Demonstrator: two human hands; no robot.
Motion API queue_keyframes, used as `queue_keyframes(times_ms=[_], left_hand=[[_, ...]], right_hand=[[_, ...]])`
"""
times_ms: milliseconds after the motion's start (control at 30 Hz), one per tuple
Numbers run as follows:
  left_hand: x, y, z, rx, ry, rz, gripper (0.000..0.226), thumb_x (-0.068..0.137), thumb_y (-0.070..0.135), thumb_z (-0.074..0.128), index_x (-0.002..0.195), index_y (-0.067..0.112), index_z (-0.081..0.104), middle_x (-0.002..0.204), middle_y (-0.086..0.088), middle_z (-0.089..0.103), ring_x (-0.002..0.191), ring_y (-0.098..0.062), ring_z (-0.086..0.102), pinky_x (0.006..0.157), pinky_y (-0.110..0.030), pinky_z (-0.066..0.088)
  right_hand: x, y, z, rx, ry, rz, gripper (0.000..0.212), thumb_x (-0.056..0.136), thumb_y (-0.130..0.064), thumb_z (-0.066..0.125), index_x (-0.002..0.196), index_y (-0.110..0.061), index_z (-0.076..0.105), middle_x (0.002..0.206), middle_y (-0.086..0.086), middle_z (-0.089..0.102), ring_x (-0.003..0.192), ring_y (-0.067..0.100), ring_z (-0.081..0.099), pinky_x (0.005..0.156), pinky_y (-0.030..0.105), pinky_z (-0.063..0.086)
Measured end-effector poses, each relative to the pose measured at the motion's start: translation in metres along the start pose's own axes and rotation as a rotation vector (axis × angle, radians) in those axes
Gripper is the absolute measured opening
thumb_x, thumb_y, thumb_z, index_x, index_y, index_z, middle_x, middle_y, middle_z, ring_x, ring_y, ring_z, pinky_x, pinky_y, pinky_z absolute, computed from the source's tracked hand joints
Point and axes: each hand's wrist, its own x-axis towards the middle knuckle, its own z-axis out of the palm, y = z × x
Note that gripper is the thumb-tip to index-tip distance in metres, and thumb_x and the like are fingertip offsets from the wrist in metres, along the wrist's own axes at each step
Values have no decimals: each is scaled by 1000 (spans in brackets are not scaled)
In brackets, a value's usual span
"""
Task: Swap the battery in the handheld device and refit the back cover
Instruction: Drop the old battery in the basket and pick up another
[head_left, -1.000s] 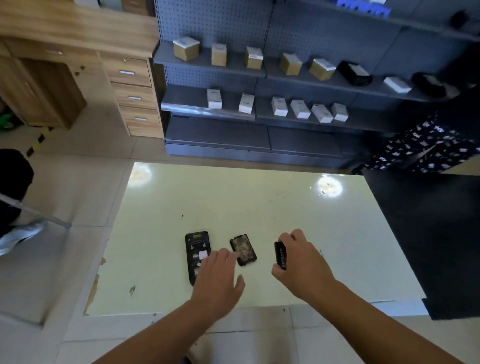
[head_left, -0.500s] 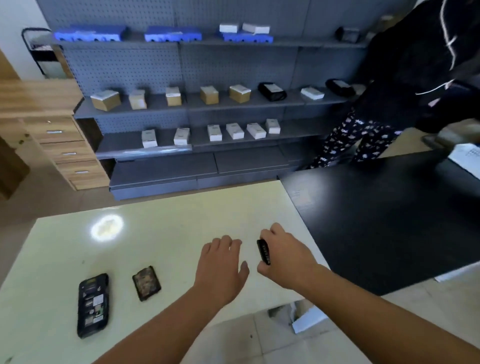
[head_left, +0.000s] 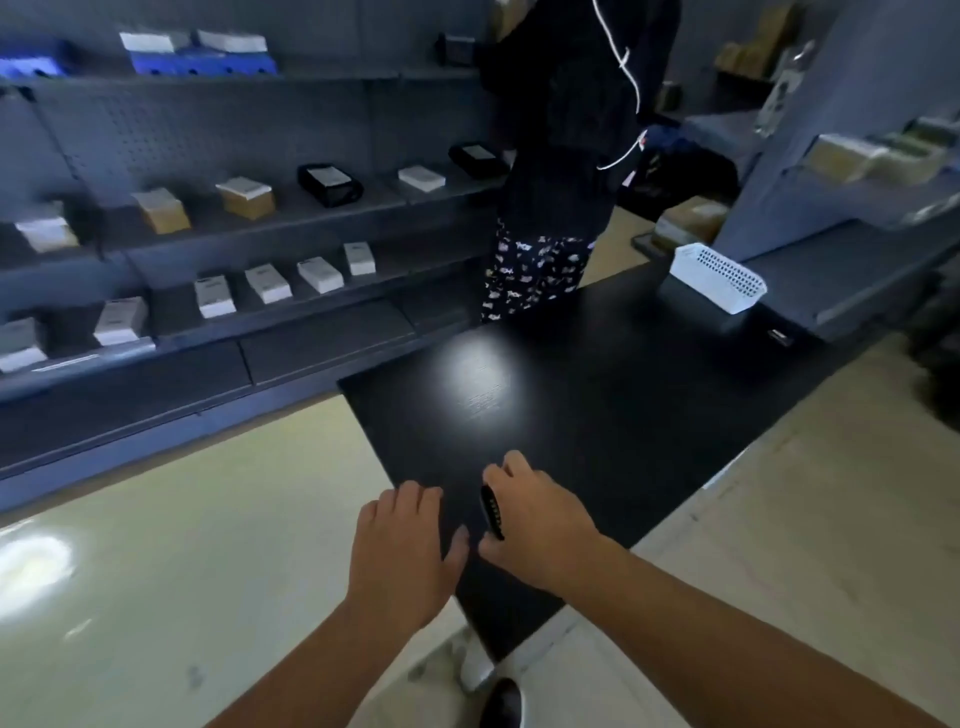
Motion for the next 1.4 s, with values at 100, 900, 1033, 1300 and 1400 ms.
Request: queue_keyframes(times_ms=[100,900,1033,1300,1400], left_hand=[[52,48,26,-37,-11,48,60,95,68,38,136,27,57,125,6,63,114,-15,58,103,-35,44],[348,440,146,34,-7,61,60,93,63,33,115,20,69,101,3,66,92,-19,64,88,-40,51],[384,503,153,52,-1,10,57,93,61,38,115,19,70,101,3,68,93,-19,65,88,-40,51],[476,570,186,43,25,-62,64,93,62,32,122,18,68,108,1,68,101,-21,65,96,-42,50],[517,579,207,51,-1,-101,64,93,62,31,120,18,68,108,-1,68,100,-23,64,94,-42,49]], right_hand=[[24,64,-16,-25,-16,32,47,88,-38,72,125,-21,48,126,2,43,107,24,57,88,41,57],[154,554,-160,-36,35,-20,46,87,-36,69,124,-20,49,123,2,44,105,25,56,80,40,58],[172,621,-185,-26,39,-66,44,87,-36,69,124,-20,49,123,2,44,105,24,56,82,40,59],[242,722,-201,-53,3,-129,47,85,-36,69,124,-19,50,122,1,44,107,24,56,80,39,58],[275,753,-205,-78,-12,-139,47,84,-36,70,124,-20,51,123,1,45,107,25,56,81,41,58]])
